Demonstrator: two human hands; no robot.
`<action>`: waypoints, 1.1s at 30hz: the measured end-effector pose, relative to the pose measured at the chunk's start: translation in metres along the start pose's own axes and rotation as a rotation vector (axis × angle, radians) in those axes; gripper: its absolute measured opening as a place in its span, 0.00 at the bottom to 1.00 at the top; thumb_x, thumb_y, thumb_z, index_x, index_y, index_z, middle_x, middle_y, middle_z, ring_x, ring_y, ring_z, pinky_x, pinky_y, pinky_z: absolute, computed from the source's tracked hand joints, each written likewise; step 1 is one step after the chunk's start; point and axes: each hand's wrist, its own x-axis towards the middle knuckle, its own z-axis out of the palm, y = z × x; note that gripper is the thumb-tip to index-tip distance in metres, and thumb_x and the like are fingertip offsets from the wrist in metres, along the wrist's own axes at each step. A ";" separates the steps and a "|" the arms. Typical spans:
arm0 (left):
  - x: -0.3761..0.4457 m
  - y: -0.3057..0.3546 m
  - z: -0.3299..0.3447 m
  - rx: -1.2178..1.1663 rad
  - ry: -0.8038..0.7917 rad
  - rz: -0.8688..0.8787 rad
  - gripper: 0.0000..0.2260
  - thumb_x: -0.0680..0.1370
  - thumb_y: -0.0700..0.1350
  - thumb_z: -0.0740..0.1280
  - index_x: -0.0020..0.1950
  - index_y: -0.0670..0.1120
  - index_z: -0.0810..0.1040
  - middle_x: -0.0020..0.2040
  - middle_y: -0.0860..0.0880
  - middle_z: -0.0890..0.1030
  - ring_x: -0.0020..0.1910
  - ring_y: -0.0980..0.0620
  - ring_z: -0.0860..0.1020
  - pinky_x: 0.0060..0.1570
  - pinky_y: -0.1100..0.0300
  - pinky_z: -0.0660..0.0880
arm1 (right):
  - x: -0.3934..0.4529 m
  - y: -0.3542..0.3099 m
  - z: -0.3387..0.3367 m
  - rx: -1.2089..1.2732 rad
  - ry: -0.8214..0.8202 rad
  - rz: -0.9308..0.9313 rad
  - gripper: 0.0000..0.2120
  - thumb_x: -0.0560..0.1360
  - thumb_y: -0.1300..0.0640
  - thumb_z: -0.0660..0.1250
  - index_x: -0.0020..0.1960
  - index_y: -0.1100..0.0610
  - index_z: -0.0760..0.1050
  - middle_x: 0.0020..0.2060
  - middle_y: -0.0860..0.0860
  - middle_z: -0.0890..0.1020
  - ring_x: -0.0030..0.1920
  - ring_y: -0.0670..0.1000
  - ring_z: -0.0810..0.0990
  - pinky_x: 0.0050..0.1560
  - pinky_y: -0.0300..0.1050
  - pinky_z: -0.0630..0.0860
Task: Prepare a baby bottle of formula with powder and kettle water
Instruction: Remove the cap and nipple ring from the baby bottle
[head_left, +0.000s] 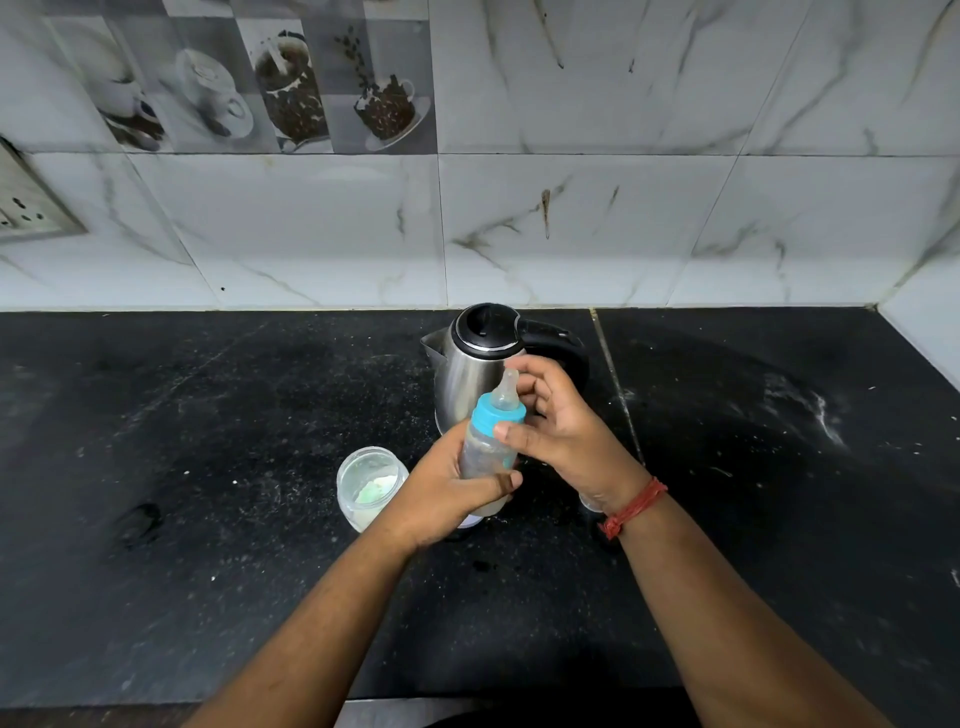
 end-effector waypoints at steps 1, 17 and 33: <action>0.000 0.000 0.000 -0.001 -0.004 0.002 0.23 0.71 0.44 0.77 0.65 0.47 0.76 0.52 0.48 0.83 0.52 0.50 0.81 0.62 0.38 0.77 | 0.000 0.000 0.000 -0.026 -0.004 0.001 0.34 0.67 0.48 0.76 0.70 0.48 0.68 0.58 0.51 0.76 0.59 0.45 0.77 0.65 0.48 0.76; 0.003 -0.001 0.006 0.142 0.084 0.047 0.23 0.72 0.54 0.75 0.64 0.59 0.71 0.63 0.54 0.73 0.61 0.65 0.75 0.65 0.63 0.73 | -0.003 -0.001 -0.024 0.008 0.257 -0.051 0.19 0.75 0.70 0.72 0.62 0.55 0.77 0.55 0.45 0.82 0.56 0.41 0.81 0.56 0.37 0.77; 0.035 -0.058 0.024 0.508 0.153 0.048 0.21 0.71 0.42 0.78 0.59 0.55 0.76 0.54 0.57 0.82 0.54 0.58 0.80 0.53 0.62 0.73 | -0.026 0.107 -0.049 -1.059 0.173 0.165 0.24 0.71 0.56 0.77 0.66 0.56 0.76 0.61 0.52 0.80 0.63 0.56 0.74 0.69 0.48 0.68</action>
